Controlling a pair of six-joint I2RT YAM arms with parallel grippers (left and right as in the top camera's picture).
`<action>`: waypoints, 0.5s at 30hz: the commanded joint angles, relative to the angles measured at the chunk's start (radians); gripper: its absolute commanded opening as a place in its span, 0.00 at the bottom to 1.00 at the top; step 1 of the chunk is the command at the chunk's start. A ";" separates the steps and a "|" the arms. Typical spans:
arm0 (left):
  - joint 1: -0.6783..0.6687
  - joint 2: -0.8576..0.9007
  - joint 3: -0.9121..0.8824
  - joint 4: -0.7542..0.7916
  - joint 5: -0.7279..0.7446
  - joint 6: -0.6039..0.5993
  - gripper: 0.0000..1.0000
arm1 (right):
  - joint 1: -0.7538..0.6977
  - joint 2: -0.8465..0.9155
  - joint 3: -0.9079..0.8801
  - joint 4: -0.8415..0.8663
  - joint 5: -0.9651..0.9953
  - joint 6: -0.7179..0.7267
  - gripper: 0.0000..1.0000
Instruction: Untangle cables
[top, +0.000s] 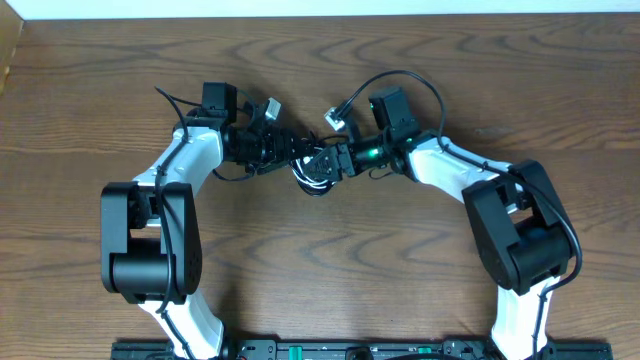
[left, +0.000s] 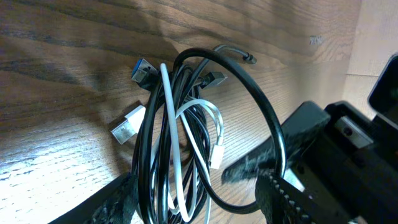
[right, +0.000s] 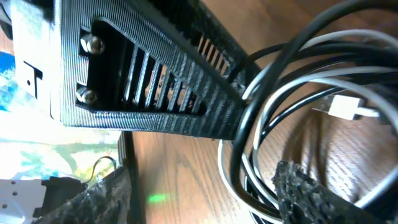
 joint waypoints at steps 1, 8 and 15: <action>0.008 -0.021 -0.009 -0.011 -0.016 0.011 0.63 | -0.014 -0.018 0.003 -0.003 -0.021 -0.022 0.72; 0.034 -0.021 -0.009 -0.064 -0.089 0.011 0.63 | -0.043 -0.018 0.003 -0.003 -0.021 -0.022 0.72; 0.036 -0.021 -0.009 -0.066 -0.090 0.011 0.63 | -0.044 -0.018 0.003 -0.008 -0.021 -0.022 0.72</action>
